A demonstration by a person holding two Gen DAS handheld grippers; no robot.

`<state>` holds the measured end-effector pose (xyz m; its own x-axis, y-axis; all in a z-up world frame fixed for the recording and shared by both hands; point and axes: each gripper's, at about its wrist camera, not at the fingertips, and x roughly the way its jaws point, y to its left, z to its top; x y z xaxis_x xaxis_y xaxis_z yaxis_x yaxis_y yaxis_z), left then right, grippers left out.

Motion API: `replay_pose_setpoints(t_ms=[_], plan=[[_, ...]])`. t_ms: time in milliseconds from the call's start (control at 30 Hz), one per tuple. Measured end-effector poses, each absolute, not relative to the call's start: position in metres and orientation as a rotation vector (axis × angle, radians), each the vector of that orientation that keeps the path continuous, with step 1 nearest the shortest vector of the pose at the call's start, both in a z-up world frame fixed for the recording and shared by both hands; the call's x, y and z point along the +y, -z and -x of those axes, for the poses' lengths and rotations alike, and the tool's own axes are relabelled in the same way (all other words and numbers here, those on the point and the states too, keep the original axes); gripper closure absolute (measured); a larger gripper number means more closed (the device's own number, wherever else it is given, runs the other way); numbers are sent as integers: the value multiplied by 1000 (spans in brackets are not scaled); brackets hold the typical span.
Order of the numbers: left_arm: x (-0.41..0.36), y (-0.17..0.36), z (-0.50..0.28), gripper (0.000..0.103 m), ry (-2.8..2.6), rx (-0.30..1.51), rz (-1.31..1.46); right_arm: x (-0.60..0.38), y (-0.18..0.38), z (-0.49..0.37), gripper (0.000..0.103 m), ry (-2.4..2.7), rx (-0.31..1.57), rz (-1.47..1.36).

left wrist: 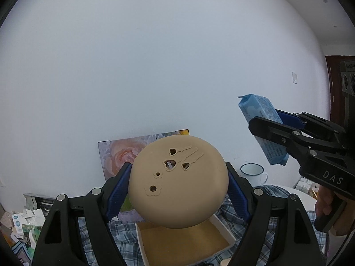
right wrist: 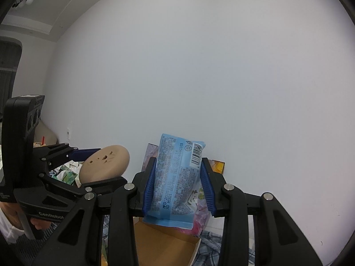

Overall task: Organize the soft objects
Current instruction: 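Lift the beige pouch and blue snack pack with both tools over the box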

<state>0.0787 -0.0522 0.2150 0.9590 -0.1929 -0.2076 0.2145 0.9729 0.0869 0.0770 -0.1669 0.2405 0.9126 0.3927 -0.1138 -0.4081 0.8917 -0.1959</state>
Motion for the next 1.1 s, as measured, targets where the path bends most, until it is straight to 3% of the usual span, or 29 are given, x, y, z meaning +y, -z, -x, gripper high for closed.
replay_pose_setpoints(t_ms=[300, 1100], plan=[[-51, -204, -112, 21, 176, 224, -119, -166, -229, -98, 66, -419, 99, 202], [-22, -98, -216, 21, 139, 515, -122, -158, -127, -212, 66, -423, 422, 170]])
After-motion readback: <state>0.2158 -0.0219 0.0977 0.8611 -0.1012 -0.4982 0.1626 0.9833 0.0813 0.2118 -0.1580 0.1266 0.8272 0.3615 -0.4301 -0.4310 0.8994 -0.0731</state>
